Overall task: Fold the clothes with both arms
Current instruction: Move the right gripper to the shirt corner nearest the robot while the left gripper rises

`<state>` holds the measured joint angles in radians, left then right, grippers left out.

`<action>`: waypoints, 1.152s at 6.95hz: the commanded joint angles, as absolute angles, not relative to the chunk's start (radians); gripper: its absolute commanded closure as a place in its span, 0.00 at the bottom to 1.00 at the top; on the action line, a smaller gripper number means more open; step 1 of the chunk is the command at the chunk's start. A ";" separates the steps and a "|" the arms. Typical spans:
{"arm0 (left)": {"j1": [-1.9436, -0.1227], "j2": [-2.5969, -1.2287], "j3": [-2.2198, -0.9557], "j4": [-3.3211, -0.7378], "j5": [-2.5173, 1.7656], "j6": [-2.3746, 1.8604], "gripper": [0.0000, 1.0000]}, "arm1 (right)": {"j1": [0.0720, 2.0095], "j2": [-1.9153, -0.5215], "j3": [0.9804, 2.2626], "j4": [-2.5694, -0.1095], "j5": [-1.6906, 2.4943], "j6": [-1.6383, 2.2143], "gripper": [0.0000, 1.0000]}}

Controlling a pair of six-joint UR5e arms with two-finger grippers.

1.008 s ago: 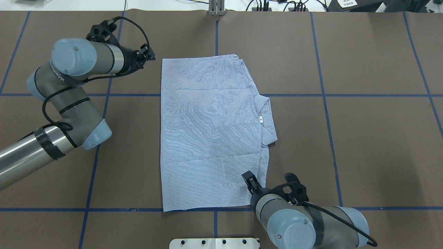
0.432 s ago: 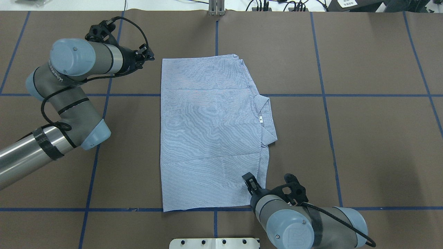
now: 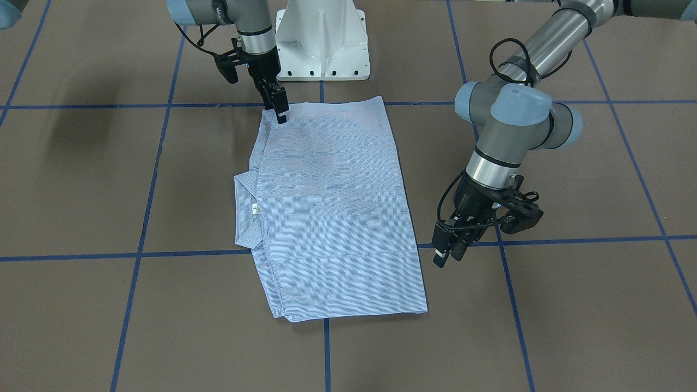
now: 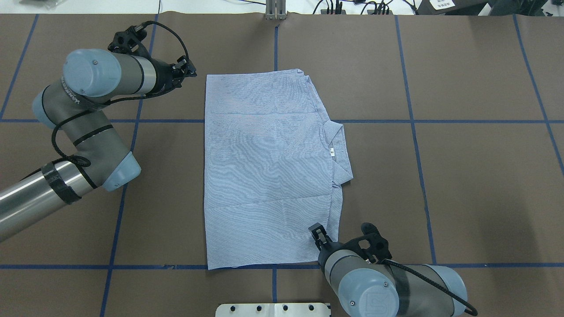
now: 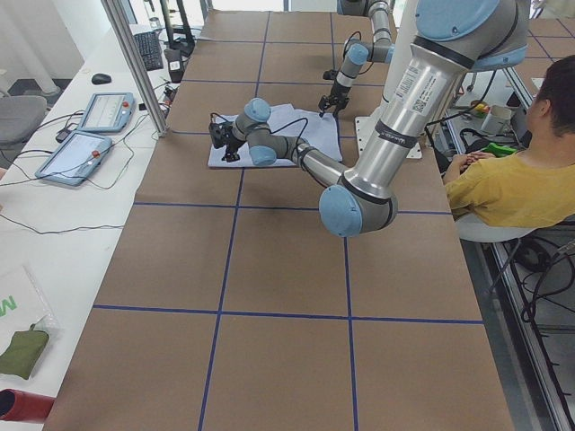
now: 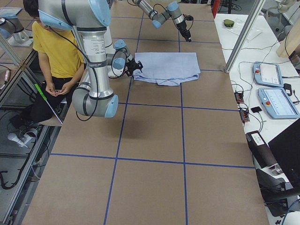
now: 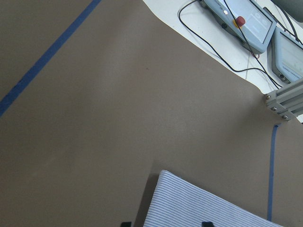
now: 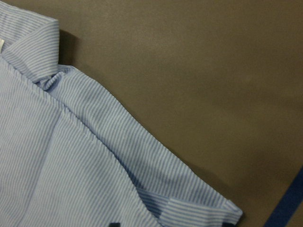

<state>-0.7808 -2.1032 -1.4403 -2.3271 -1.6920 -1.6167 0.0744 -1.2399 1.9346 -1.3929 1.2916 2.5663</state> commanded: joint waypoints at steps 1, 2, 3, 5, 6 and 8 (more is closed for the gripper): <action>-0.779 -2.103 -1.440 -2.327 -1.692 -1.617 0.42 | 0.071 -1.241 1.933 -1.393 1.293 2.566 1.00; -0.781 -2.103 -1.440 -2.327 -1.692 -1.617 0.42 | 0.066 -1.241 1.936 -1.394 1.293 2.566 1.00; -0.779 -2.103 -1.442 -2.327 -1.692 -1.618 0.42 | 0.061 -1.243 1.943 -1.394 1.292 2.566 1.00; -0.779 -2.103 -1.453 -2.327 -1.695 -1.647 0.42 | 0.061 -1.243 1.960 -1.396 1.290 2.566 1.00; -0.778 -2.091 -1.468 -2.327 -1.698 -1.647 0.42 | 0.063 -1.244 1.971 -1.399 1.292 2.566 1.00; -0.773 -2.033 -1.541 -2.327 -1.701 -1.651 0.42 | 0.057 -1.241 1.993 -1.456 1.293 2.565 1.00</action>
<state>-0.7765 -2.0716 -1.4943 -2.3264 -1.6998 -1.6476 0.0602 -1.2419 1.9833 -1.4321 1.2925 2.5654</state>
